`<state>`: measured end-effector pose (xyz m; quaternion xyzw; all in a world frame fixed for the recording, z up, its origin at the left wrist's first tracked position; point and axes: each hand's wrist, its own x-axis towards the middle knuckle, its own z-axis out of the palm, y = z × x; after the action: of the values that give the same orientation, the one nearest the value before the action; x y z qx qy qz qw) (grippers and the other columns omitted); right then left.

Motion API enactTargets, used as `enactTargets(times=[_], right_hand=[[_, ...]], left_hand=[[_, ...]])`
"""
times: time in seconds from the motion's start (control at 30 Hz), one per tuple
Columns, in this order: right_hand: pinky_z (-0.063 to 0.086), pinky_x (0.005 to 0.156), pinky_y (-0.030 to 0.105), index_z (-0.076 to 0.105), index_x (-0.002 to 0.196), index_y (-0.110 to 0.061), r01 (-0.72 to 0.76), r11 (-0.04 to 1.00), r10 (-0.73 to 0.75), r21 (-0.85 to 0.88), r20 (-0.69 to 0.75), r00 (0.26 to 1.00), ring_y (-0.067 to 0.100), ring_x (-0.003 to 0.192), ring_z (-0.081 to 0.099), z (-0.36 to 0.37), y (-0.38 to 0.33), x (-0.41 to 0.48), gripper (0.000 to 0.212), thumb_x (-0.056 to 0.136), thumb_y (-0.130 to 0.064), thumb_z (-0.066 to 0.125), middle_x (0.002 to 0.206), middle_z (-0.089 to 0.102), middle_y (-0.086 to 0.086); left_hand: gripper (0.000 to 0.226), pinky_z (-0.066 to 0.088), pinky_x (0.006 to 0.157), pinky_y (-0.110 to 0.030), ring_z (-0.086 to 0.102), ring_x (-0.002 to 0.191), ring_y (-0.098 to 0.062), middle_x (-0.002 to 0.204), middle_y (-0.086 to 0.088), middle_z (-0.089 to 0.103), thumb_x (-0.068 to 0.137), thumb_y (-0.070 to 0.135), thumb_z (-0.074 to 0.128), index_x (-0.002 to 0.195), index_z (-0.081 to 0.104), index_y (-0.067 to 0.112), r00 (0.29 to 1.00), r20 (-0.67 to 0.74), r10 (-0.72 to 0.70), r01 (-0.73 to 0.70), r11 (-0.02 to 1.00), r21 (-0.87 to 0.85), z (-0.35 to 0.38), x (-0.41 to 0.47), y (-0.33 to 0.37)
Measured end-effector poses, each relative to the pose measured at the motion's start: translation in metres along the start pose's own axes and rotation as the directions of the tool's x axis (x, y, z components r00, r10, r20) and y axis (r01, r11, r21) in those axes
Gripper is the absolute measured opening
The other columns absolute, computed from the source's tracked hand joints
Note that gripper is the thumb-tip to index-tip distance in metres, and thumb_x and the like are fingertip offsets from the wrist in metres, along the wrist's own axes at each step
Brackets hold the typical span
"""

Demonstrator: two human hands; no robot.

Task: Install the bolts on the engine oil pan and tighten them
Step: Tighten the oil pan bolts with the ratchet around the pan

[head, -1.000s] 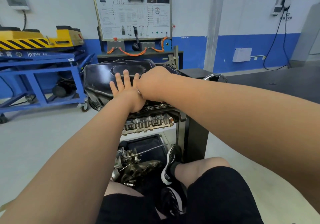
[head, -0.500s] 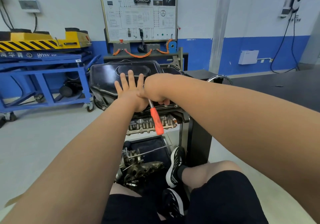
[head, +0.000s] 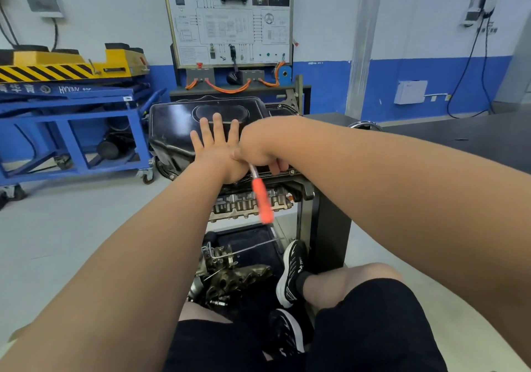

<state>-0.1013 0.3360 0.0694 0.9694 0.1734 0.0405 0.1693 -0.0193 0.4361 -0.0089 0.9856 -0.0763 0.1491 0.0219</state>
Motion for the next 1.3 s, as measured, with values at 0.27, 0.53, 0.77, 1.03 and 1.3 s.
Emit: enactTargets(times=[0.27, 0.53, 0.77, 1.03, 1.3], right_hand=[[0.041, 0.089, 0.040, 0.051, 0.132, -0.006, 0.085, 0.981, -0.085, -0.174, 0.006, 0.996, 0.030, 0.117, 0.052, -0.003, 0.001, 0.005, 0.037, 0.097, -0.019, 0.049, 0.129, 0.055, 0.013], [0.043, 0.082, 0.041, 0.042, 0.138, -0.001, 0.060, 0.958, -0.082, -0.281, -0.065, 0.995, 0.029, 0.109, 0.055, 0.003, -0.005, 0.005, 0.046, 0.097, -0.020, 0.049, 0.127, 0.056, 0.014], [0.042, 0.071, 0.032, 0.021, 0.145, 0.005, -0.011, 0.992, 0.004, 0.122, 0.061, 0.998, 0.023, 0.061, 0.064, 0.015, -0.006, 0.007, 0.061, 0.104, -0.039, 0.024, 0.072, 0.068, 0.015], [0.041, 0.091, 0.038, 0.035, 0.143, 0.000, 0.080, 0.960, -0.094, -0.269, -0.039, 0.995, 0.030, 0.124, 0.049, -0.003, -0.007, -0.006, 0.053, 0.096, -0.017, 0.053, 0.136, 0.051, 0.013], [0.044, 0.087, 0.037, 0.043, 0.138, -0.006, -0.086, 0.995, 0.083, -0.053, -0.060, 0.995, 0.028, 0.121, 0.052, -0.006, -0.015, -0.019, 0.042, 0.097, -0.014, 0.049, 0.138, 0.050, 0.009]], left_hand=[[0.084, -0.016, 0.114, -0.054, -0.031, 0.139, -0.035, 0.154, -0.009, -0.032, 0.091, 0.052, 0.036, 0.149, -0.019, 0.027, 1.000, 0.000, 0.005, -0.005, 1.000, 0.014, 0.000, -0.003, 0.000], [0.090, -0.015, 0.113, -0.053, -0.029, 0.140, -0.035, 0.155, -0.009, -0.029, 0.088, 0.051, 0.044, 0.149, -0.019, 0.029, 0.999, -0.030, 0.011, -0.011, 1.000, -0.003, 0.003, -0.001, -0.003], [0.094, -0.012, 0.113, -0.052, -0.024, 0.142, -0.036, 0.156, -0.010, -0.026, 0.086, 0.039, 0.054, 0.151, -0.013, 0.029, 0.991, -0.130, -0.003, 0.008, 0.999, 0.038, 0.008, -0.007, 0.001], [0.088, -0.016, 0.112, -0.052, -0.028, 0.141, -0.034, 0.155, -0.007, -0.029, 0.088, 0.046, 0.044, 0.149, -0.018, 0.030, 0.998, -0.062, -0.023, 0.023, 1.000, -0.012, 0.010, 0.002, -0.001], [0.101, -0.013, 0.113, -0.050, -0.022, 0.143, -0.031, 0.158, -0.003, -0.021, 0.077, 0.056, 0.058, 0.150, -0.008, 0.033, 0.989, -0.143, -0.042, 0.033, 0.997, -0.063, 0.013, 0.004, -0.003]])
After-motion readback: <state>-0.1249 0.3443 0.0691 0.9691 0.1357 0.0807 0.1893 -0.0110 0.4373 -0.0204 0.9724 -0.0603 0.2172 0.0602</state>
